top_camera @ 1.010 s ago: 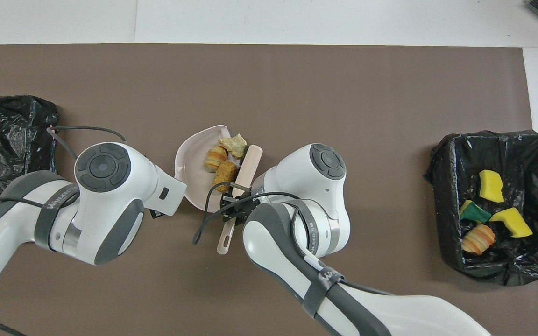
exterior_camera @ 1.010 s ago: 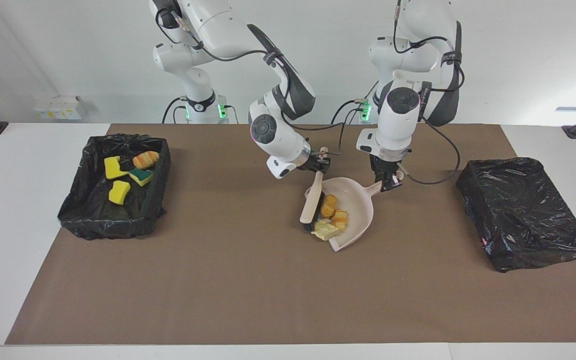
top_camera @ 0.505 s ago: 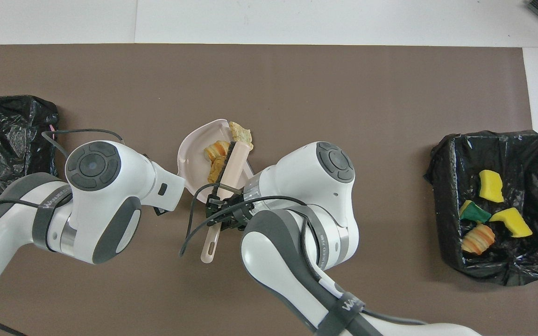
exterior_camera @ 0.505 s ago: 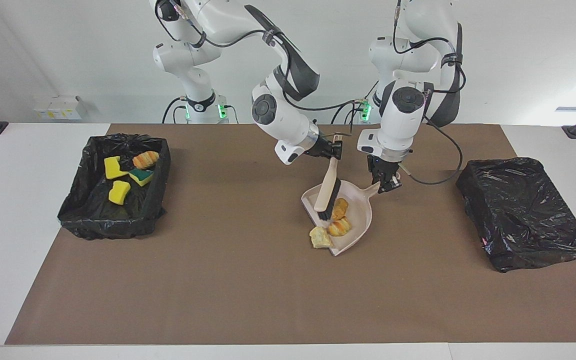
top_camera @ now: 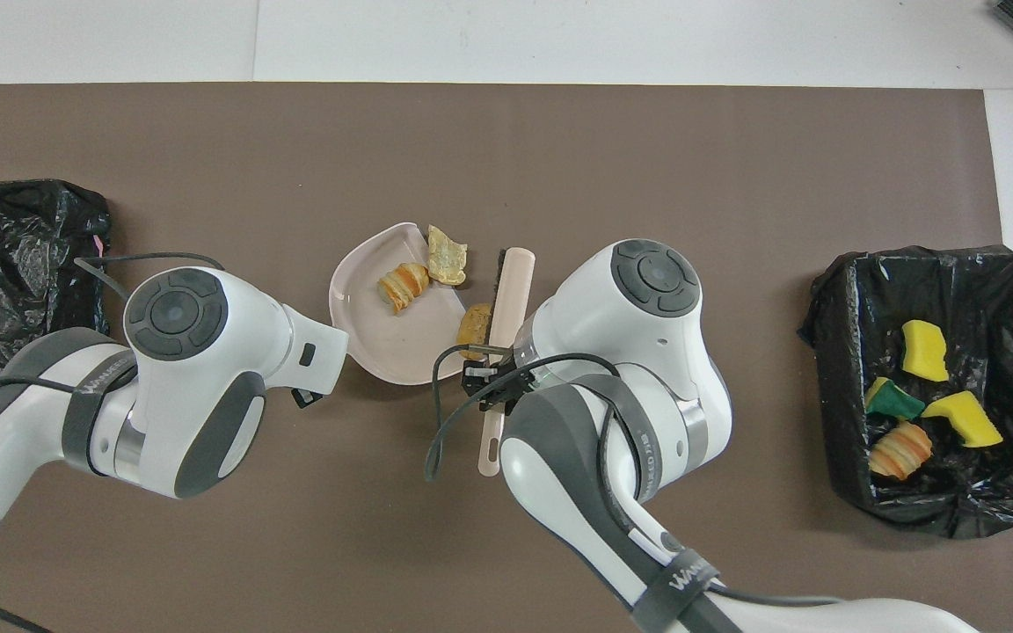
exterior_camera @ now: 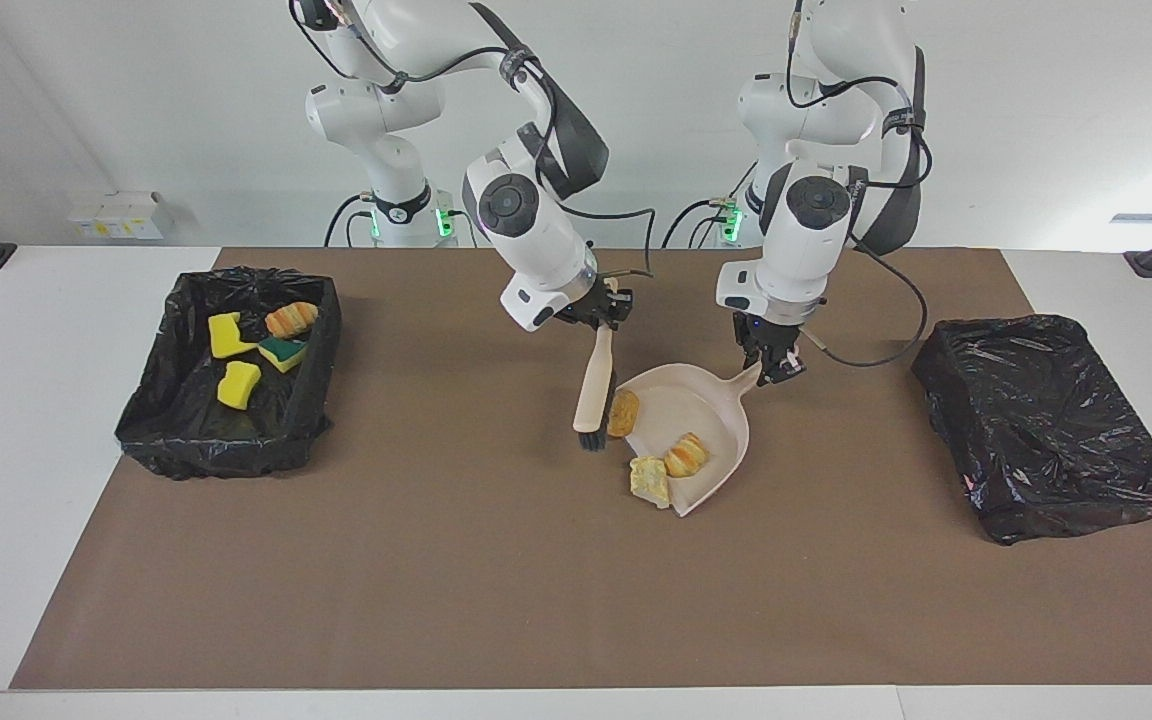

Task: Sweep and dump trash in bin
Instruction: 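Sweep the bread chunks into the dustpan with the right gripper's brush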

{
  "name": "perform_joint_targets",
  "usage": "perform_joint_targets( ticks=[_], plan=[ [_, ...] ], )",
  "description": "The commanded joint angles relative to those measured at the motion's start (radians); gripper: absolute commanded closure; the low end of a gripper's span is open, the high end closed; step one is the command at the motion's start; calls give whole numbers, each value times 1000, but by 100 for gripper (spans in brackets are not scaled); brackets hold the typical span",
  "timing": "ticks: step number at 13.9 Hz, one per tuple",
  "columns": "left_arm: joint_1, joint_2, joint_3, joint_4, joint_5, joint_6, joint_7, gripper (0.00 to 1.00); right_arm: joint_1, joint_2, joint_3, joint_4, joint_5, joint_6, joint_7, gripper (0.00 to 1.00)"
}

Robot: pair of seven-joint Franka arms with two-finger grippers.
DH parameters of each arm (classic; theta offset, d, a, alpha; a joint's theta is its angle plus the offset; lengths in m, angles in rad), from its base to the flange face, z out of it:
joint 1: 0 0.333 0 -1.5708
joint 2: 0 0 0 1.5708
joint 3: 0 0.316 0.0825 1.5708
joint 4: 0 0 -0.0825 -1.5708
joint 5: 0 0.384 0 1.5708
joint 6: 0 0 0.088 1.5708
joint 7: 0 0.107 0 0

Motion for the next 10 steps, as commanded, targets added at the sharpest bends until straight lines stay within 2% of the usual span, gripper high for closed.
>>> perform_joint_targets(
  ticks=[1,5,8,10],
  plan=[
    [-2,-27,4,-24,-8,8,2,100,-2,53,10,15,-97,-1,5,100],
    [4,-24,7,-19,0,-6,178,100,10,159,13,122,-212,-10,5,100],
    [4,-22,5,-16,1,-7,195,100,10,250,18,238,-295,-18,-12,100],
    [4,-22,5,-15,1,-7,194,100,29,276,24,266,-329,-34,-43,100]
  ],
)
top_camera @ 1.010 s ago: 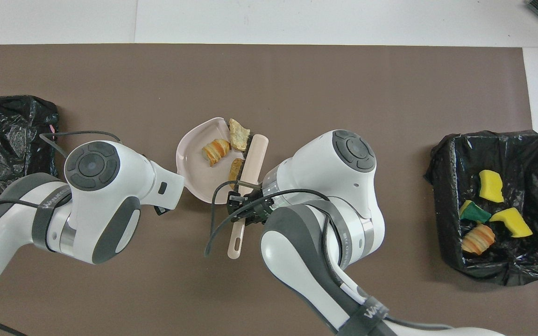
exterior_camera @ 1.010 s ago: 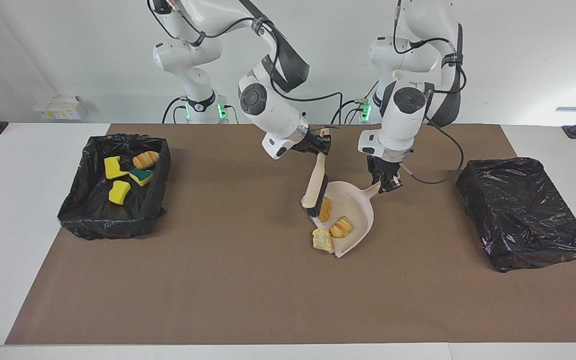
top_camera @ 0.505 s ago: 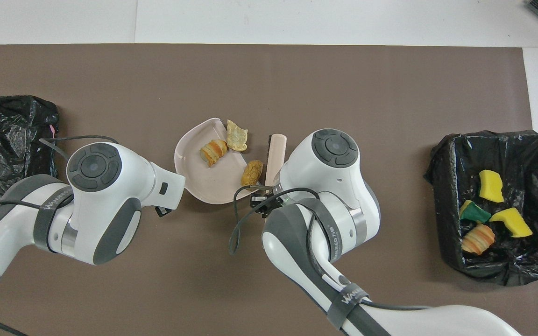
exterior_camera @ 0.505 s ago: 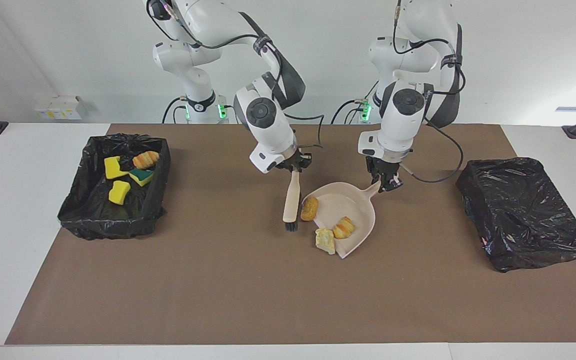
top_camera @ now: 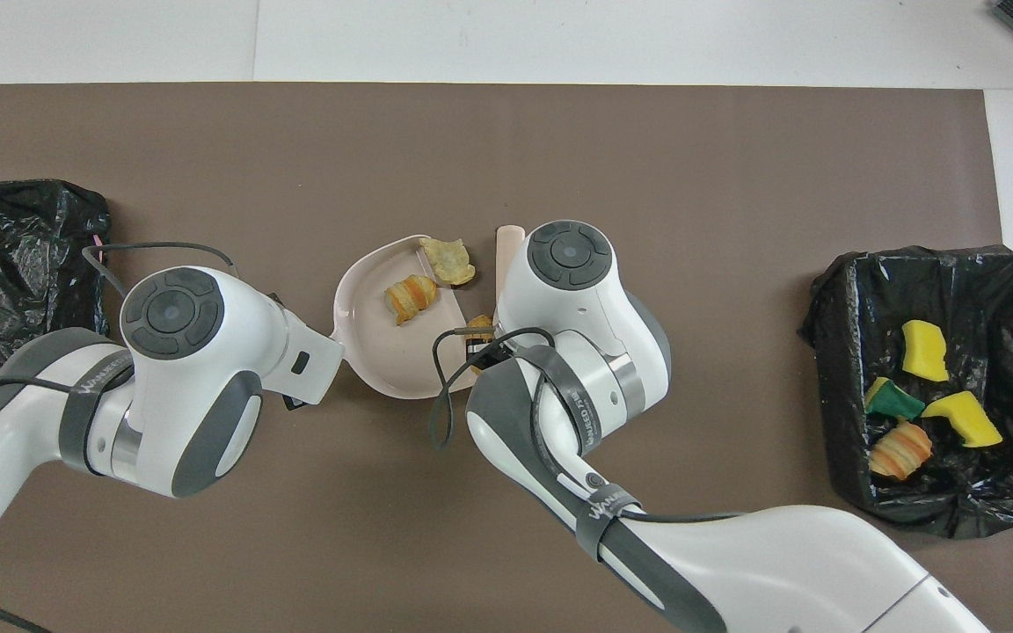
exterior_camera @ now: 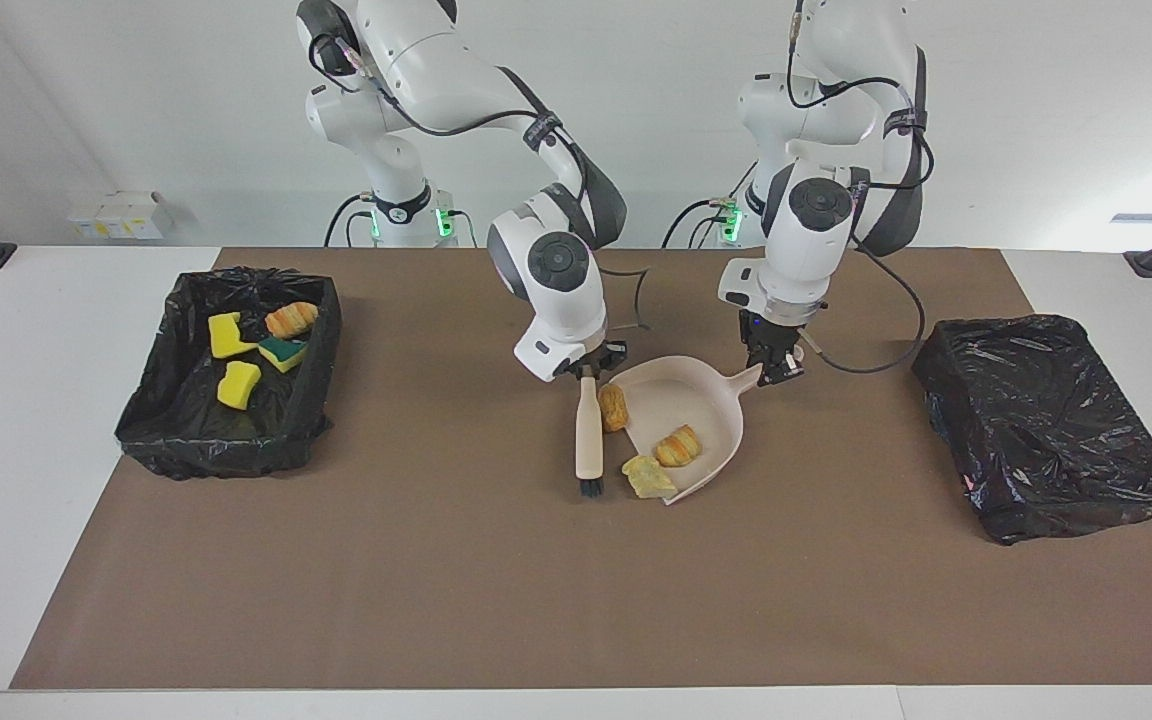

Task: Sweep and dump trash in bin
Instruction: 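Sweep the bread chunks into the dustpan with the right gripper's brush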

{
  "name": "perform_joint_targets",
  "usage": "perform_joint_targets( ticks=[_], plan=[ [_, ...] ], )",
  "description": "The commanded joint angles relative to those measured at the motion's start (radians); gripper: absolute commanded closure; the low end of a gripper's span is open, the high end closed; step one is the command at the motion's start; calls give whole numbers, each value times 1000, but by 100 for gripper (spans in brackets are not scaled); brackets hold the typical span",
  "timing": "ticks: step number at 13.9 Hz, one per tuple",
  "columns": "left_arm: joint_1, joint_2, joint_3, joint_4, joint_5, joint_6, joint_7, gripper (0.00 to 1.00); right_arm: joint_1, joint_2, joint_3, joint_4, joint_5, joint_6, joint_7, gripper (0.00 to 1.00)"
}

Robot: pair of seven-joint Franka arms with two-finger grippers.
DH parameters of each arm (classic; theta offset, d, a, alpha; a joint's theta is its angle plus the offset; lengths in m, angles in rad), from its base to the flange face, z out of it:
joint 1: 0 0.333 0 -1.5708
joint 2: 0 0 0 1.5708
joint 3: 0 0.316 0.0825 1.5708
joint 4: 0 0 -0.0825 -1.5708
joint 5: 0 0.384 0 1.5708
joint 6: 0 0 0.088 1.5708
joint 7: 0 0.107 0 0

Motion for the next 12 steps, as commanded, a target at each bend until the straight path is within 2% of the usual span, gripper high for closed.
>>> perform_joint_targets(
  ticks=[1,5,12],
  plan=[
    [2,-22,1,-14,0,-8,26,100,26,51,13,80,-49,-57,-38,100],
    [4,-20,1,-12,-2,-5,16,100,61,40,37,74,-98,-83,-45,100],
    [7,-19,1,-9,-9,4,-49,100,66,17,123,75,-82,-98,11,100]
  ],
)
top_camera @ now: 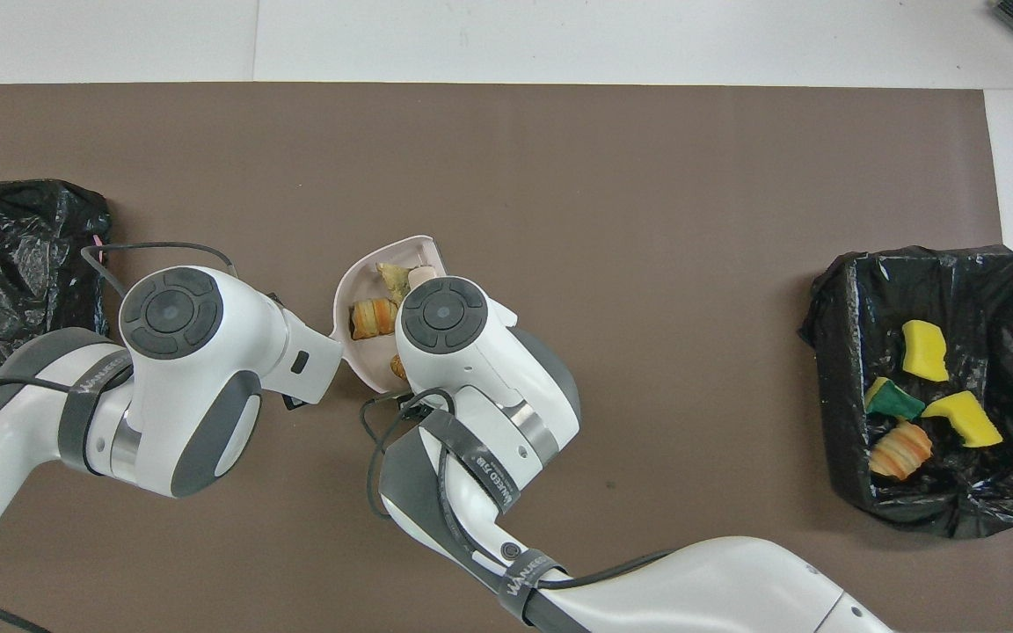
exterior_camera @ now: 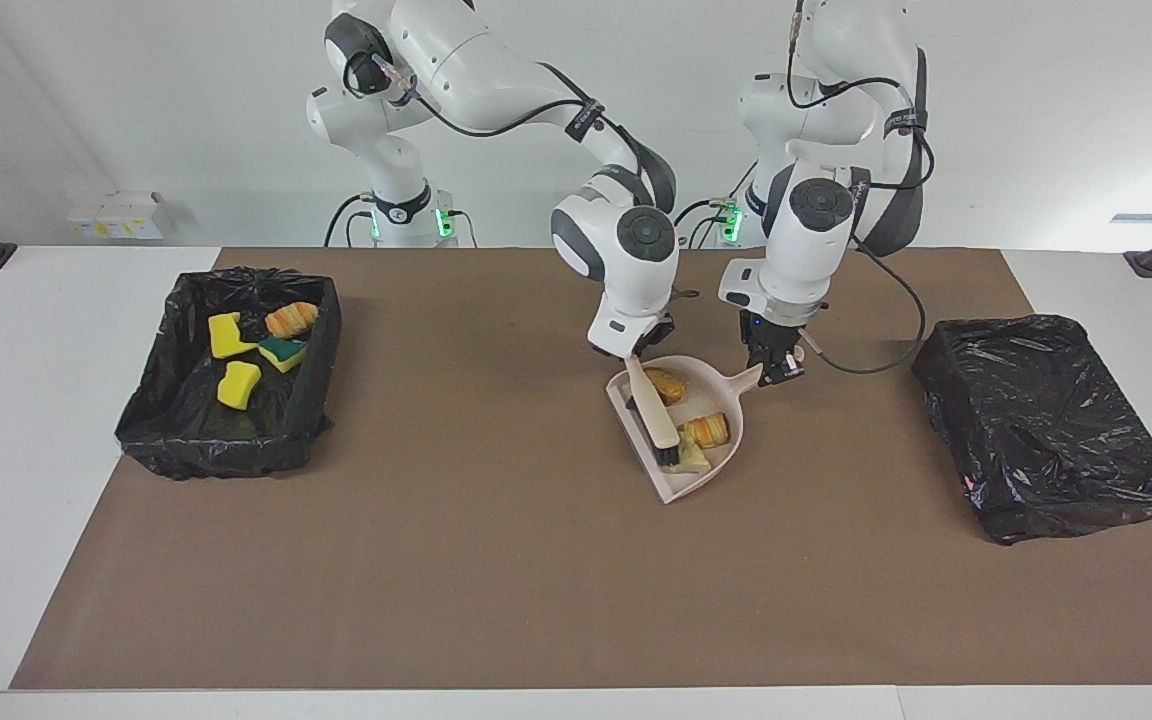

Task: Sweep and dump trash in bin
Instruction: 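Sweep the bread chunks into the dustpan with the right gripper's brush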

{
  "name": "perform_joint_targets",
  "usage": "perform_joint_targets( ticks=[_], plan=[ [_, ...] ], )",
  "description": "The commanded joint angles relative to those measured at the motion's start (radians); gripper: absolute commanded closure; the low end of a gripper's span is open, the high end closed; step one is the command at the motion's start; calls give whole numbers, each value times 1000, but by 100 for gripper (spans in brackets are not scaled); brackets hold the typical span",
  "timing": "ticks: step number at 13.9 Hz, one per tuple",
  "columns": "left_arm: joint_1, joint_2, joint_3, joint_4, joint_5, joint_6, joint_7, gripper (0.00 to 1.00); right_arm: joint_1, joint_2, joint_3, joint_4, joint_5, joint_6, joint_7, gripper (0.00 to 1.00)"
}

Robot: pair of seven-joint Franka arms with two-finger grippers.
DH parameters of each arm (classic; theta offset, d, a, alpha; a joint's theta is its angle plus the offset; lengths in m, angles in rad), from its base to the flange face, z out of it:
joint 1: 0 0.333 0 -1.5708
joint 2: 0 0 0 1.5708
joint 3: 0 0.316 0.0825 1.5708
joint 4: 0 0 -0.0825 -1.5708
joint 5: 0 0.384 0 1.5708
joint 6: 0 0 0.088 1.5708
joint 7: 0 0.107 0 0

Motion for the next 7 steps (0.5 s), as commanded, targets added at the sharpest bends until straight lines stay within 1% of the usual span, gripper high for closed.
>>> perform_joint_targets(
  ticks=[1,4,6,7],
  plan=[
    [12,-19,0,-9,-9,4,-55,100,-29,-32,24,17,-5,-80,17,100],
    [18,-17,0,-3,-13,9,-63,100,-75,-76,24,22,4,-161,15,100],
    [23,-19,0,-3,-27,9,-63,100,-99,-130,23,20,9,-213,12,100],
    [35,-20,0,-3,-54,9,-63,100,-109,-162,23,14,12,-247,11,100]
  ],
)
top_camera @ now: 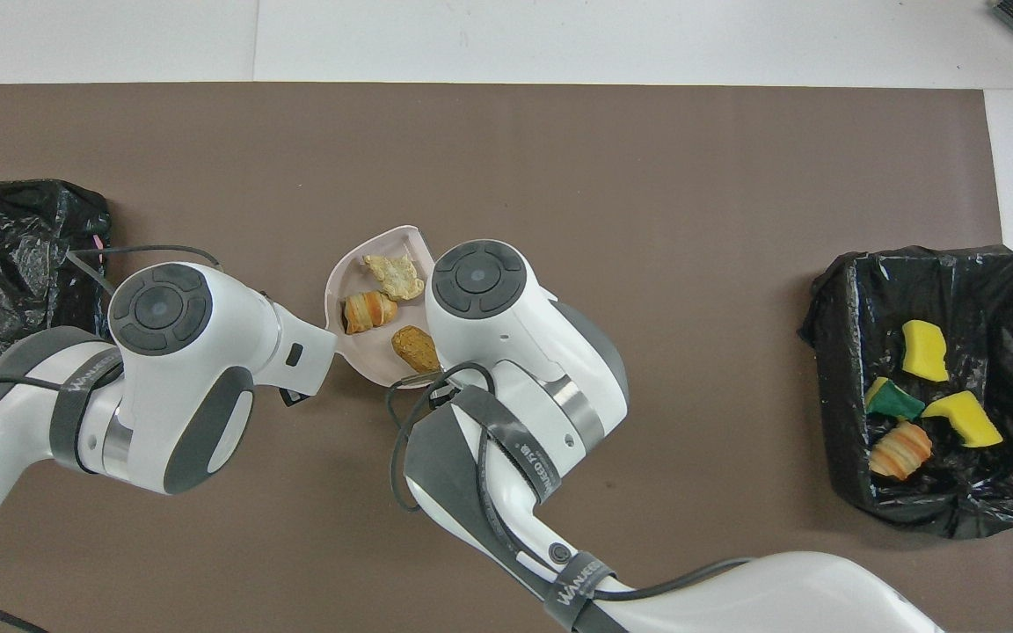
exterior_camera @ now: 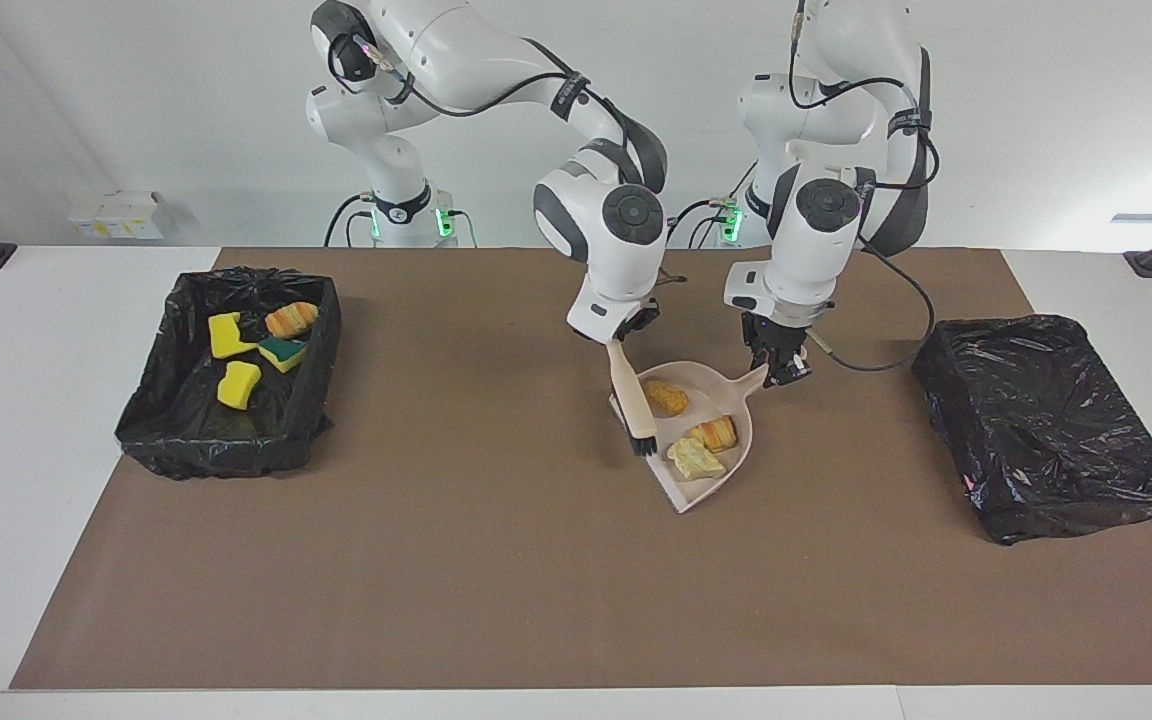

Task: Sweep and dump trash in bin
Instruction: 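Sweep the bread chunks into the dustpan with the right gripper's brush, then carry the loaded dustpan with the left gripper to the nearby bin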

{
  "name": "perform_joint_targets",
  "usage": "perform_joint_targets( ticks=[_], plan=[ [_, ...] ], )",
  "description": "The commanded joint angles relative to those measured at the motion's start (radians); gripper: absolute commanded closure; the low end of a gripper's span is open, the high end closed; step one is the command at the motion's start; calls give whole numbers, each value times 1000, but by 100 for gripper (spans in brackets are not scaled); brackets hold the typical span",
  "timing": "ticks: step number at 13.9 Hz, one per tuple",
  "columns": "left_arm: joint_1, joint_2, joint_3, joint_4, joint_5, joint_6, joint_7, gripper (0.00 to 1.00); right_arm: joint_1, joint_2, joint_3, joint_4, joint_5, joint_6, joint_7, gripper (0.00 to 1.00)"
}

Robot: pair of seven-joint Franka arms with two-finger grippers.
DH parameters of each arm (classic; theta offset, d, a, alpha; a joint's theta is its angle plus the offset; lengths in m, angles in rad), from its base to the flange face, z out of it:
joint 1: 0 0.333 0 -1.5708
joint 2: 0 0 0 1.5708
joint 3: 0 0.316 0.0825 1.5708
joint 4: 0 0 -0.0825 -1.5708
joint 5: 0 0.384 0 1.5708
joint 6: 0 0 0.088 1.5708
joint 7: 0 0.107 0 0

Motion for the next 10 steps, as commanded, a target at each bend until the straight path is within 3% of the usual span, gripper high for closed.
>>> perform_joint_targets(
  ticks=[1,4,7,10],
  plan=[
    [30,-27,-3,-4,-70,9,-7,100,-35,-88,16,-25,13,-85,13,100],
    [59,-39,-3,35,-96,0,-32,100,-32,-163,14,-139,75,-97,43,100],
    [102,-98,-3,51,-98,-23,-43,100,-17,-223,17,-224,128,-126,125,100],
    [166,-149,0,104,-101,-155,-41,100,73,-262,17,-331,170,-84,203,100]
  ],
)
